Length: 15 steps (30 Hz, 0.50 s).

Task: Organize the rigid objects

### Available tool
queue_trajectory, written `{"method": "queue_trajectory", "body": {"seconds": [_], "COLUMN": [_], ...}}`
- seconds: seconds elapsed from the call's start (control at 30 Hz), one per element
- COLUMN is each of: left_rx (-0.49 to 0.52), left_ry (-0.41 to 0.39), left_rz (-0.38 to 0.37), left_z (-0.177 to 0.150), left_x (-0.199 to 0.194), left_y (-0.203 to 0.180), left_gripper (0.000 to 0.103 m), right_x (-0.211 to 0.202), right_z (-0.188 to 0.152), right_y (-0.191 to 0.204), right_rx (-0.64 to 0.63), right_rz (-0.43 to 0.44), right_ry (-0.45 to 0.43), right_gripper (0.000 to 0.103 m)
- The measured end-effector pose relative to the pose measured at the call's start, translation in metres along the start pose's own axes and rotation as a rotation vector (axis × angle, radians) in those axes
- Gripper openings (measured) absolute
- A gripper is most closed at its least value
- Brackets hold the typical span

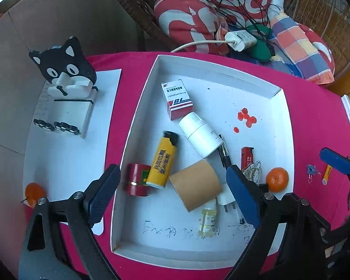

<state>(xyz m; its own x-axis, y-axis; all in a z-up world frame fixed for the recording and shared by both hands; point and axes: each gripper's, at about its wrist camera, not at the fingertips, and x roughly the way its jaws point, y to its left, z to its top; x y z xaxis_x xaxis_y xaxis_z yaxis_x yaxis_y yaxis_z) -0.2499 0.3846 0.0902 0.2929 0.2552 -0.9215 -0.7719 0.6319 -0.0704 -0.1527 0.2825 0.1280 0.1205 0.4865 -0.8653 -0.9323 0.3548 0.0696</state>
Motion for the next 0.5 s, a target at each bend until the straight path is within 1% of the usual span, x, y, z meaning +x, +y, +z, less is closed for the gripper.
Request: {"method": "queue_trajectory", "body": {"seconds": [0.37,0.5], "left_rx": [0.007,0.001], "left_ry": [-0.024,-0.026], "left_rz": [-0.012,-0.038], "left_z": [-0.005,-0.008], "left_x": [-0.014,-0.017], "left_y": [-0.001,0.000], "left_gripper": [0.093,0.093], "right_x": [-0.010,-0.014], "right_z": [-0.005,-0.007], "right_y": [0.011,0.012], "right_rx": [-0.033,-0.034], "right_rz": [-0.006,-0.001], "right_ry": [-0.008,-0.011], "right_gripper": [0.103,0.103]}}
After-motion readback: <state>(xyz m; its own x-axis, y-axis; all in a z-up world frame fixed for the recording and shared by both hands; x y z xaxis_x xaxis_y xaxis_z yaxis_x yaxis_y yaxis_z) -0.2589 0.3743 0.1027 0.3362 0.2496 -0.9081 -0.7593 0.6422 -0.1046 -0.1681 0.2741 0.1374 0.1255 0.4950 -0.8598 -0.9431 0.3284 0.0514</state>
